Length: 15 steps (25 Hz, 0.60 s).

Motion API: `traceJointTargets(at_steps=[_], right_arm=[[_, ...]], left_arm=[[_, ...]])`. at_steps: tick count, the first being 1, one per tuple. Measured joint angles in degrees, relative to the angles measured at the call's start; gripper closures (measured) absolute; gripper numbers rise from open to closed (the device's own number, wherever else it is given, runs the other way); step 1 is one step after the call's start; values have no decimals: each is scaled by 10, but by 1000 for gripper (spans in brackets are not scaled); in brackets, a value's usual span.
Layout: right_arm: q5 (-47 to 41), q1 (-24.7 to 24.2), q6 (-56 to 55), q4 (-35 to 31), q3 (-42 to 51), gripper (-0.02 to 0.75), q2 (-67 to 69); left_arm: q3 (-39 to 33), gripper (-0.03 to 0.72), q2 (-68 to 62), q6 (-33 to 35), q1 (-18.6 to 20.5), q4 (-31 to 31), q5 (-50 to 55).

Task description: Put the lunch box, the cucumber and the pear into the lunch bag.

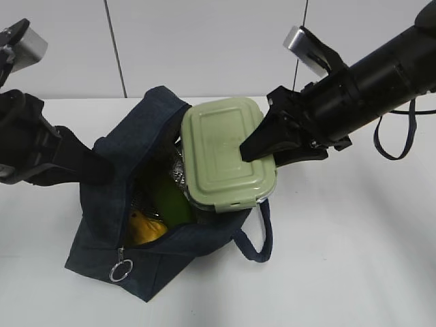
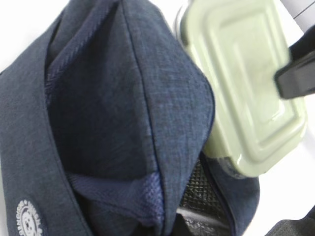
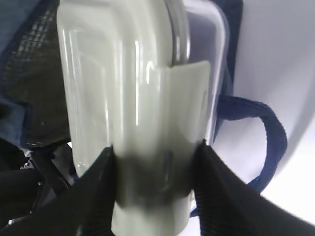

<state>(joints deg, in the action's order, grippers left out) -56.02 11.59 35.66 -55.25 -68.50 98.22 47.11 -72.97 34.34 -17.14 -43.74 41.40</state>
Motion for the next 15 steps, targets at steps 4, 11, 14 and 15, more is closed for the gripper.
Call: traceJointTargets(at_steps=[4,11,14,15], right_arm=[[-1,3,-24,13,0,408,16],[57,71,-30,-22,0,409,23],[89,101,-30,-42,0,409,24],[93,107,-30,-46,-3,409,29]], left_arm=[[0,687,0,0,0,-3,-1],[0,687,0,0,-1,-3,-2],[0,687,0,0,-1,-3,-2],[0,687,0,0,-1,-2,-2]])
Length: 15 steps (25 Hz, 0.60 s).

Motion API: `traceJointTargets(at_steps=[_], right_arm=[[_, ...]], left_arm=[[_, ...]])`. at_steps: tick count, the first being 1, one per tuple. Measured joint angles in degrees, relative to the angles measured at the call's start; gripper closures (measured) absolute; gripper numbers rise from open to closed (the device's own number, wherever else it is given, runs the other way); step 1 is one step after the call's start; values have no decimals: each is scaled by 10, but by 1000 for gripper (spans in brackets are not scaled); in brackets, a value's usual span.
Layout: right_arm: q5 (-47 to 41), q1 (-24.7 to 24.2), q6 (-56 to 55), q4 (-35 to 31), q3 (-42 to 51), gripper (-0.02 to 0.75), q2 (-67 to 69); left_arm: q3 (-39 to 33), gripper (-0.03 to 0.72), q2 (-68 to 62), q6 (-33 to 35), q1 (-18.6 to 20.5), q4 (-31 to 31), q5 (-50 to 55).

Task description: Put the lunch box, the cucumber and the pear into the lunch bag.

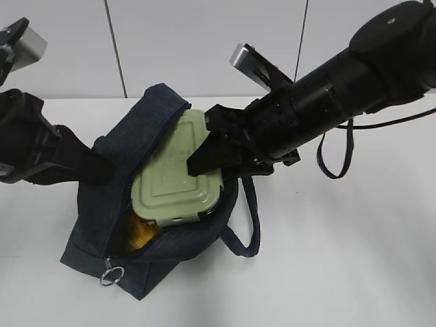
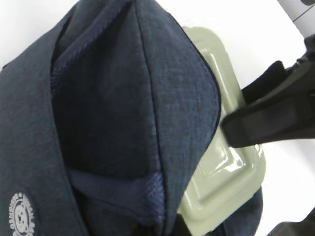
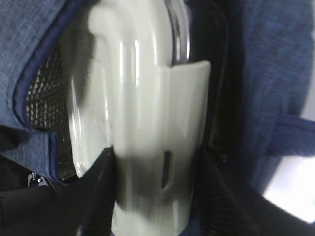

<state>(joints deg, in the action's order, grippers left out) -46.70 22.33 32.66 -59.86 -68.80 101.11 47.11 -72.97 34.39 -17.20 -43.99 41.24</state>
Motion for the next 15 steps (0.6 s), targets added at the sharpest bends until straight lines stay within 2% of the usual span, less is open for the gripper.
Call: traceJointTargets(at_steps=[11,15], right_arm=[[11,62,0,-19,-92,407,83],[0,62,0,-10,-105,359,95]], left_arm=[[0,687,0,1,1,10,4],[0,687,0,1,1,10,5]])
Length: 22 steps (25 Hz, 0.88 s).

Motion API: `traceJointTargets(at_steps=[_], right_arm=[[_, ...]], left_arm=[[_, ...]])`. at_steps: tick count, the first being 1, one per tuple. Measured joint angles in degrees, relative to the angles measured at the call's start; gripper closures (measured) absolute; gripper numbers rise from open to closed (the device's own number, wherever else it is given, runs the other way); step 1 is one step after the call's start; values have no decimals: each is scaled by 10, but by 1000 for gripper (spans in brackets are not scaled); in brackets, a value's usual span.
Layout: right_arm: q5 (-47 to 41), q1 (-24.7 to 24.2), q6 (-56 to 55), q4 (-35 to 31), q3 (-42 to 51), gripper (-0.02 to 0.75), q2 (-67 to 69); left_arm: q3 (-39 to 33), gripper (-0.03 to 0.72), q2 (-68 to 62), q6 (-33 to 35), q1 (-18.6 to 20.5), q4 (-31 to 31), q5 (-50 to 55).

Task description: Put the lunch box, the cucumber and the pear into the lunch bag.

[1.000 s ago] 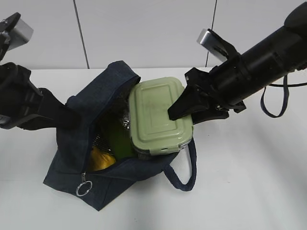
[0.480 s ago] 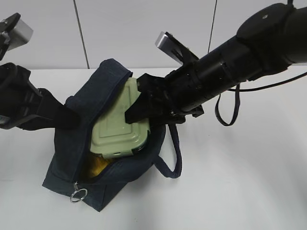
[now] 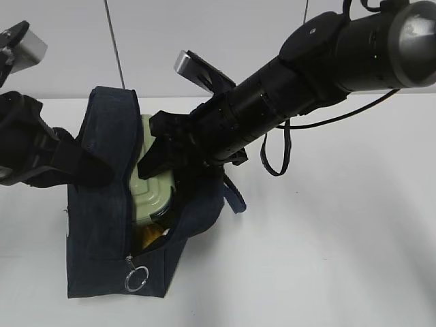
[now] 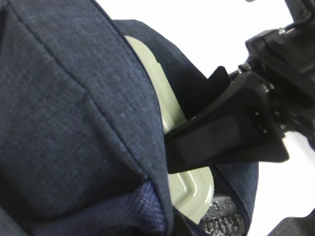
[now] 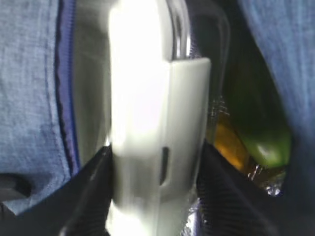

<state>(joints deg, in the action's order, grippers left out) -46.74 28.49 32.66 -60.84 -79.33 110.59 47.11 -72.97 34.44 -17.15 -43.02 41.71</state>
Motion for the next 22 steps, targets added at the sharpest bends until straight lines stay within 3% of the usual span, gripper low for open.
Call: traceJointTargets(at_steps=[3,12,17,22], right_arm=[[-11,0,-4,21,-3,305,1],[-46,1,-12,78,-22,283,1],[-49,1,-12,111,-46,210,5],[-51,1,-9,118,-62,186,5]], left_arm=[[0,687,0,0,0,-1,3],[0,687,0,0,0,-4,6],[0,687,0,0,-1,-7,6],[0,687,0,0,-1,-4,5]])
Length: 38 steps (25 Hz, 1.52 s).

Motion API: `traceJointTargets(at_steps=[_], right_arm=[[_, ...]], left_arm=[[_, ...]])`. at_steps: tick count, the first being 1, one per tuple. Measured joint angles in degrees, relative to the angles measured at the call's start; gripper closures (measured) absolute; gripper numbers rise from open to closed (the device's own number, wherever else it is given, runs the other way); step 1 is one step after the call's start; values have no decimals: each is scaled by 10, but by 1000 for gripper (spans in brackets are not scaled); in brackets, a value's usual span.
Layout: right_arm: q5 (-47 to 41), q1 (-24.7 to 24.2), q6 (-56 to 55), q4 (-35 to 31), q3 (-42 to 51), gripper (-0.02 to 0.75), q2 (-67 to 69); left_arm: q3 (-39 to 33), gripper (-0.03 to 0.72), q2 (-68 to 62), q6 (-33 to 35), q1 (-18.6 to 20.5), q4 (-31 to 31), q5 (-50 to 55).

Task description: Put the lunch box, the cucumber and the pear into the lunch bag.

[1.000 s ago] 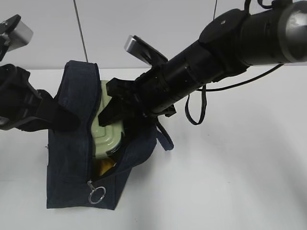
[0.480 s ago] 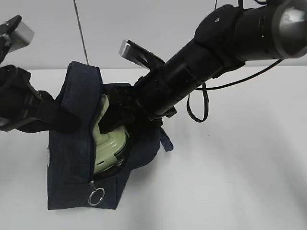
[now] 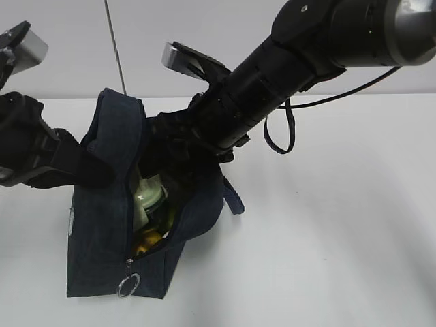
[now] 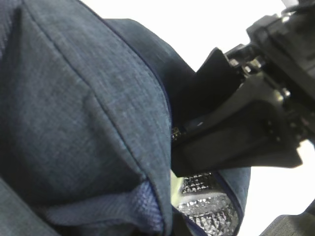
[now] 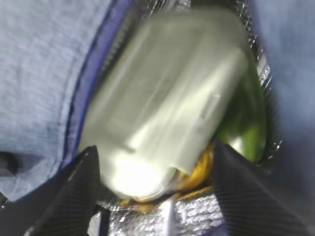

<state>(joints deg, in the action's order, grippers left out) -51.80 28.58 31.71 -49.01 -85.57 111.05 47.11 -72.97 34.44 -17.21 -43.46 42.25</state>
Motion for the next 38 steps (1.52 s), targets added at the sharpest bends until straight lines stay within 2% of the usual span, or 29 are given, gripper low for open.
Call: traceJointTargets(at_steps=[5,8,13,18,24,27,30,32,34,35,38], right_arm=[[-8,0,0,7,-3,186,0],[-25,0,-16,46,-28,186,-7],[-64,0,-100,180,-104,186,-33],[-98,0,-180,306,-122,187,-35],[-111,0,-193,323,-123,190,5],[-110,0,-194,321,-123,225,27],[-107,0,-188,306,-123,323,39],[-105,0,-184,299,-123,454,43],[-105,0,-183,296,-123,631,44],[-105,0,-183,295,-123,685,44],[-102,0,-194,302,-123,727,42]], left_arm=[[0,687,0,0,0,4,-3],[0,687,0,0,0,4,-3],[0,687,0,0,0,4,-3],[0,687,0,0,0,4,-3],[0,687,0,0,0,4,-3],[0,687,0,0,0,4,-3],[0,687,0,0,0,4,-3],[0,687,0,0,0,4,-4],[0,687,0,0,0,4,-4],[0,687,-2,0,0,4,-4],[1,687,-24,0,0,0,-4]])
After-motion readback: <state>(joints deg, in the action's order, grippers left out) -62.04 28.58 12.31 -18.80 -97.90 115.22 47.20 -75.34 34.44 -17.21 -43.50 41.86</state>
